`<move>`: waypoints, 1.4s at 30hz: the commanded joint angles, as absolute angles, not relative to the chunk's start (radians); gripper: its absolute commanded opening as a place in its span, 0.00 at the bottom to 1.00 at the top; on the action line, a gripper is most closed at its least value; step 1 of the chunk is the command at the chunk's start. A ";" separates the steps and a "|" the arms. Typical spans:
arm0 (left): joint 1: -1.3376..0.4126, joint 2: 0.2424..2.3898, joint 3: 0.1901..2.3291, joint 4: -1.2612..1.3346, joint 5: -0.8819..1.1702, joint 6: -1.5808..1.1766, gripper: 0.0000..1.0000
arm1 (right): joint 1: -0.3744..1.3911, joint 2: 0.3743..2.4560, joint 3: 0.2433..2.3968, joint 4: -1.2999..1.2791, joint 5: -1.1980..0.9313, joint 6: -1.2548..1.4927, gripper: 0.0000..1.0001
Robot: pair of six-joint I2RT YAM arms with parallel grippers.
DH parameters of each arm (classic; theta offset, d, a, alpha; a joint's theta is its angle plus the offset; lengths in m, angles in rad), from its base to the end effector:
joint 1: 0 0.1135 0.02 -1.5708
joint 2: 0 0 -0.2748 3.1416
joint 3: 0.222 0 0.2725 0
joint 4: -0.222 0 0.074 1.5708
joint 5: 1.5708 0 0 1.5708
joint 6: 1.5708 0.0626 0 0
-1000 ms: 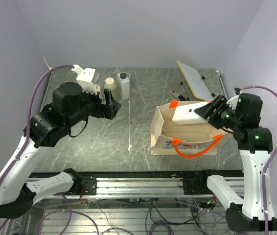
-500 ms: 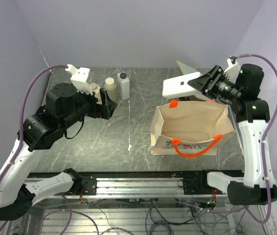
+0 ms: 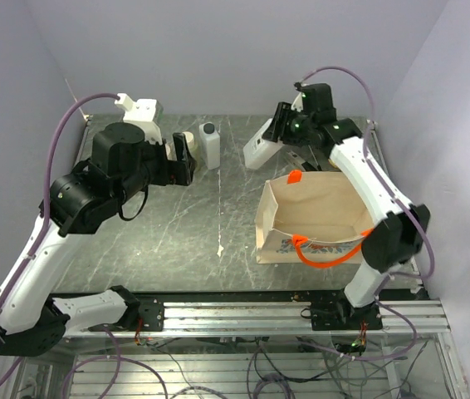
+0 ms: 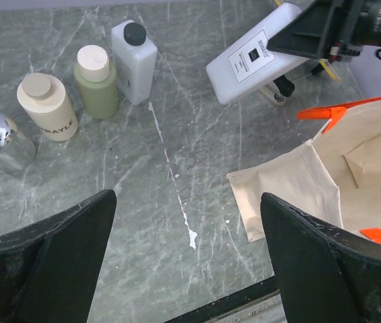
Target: Take the personal care products out of the canvas bag
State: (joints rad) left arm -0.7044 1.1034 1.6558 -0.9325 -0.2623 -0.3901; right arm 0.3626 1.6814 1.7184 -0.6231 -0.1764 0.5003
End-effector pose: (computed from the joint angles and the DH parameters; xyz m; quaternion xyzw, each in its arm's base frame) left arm 0.1750 -0.1274 0.4995 0.0560 0.8222 -0.1968 0.5311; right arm 0.3951 0.1616 0.3814 0.0189 0.8786 0.2674 0.3953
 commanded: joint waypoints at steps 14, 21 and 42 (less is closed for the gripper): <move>-0.711 1.280 1.749 -0.902 -0.391 -0.420 0.99 | 0.459 2.149 2.219 -0.573 0.019 0.218 0.00; -0.711 1.310 1.820 -0.981 -0.396 -0.427 0.99 | 0.524 2.272 2.354 -0.604 0.073 0.203 0.00; -0.711 1.357 1.900 -1.048 -0.403 -0.362 0.99 | 0.591 2.393 2.432 -0.595 0.164 0.166 0.08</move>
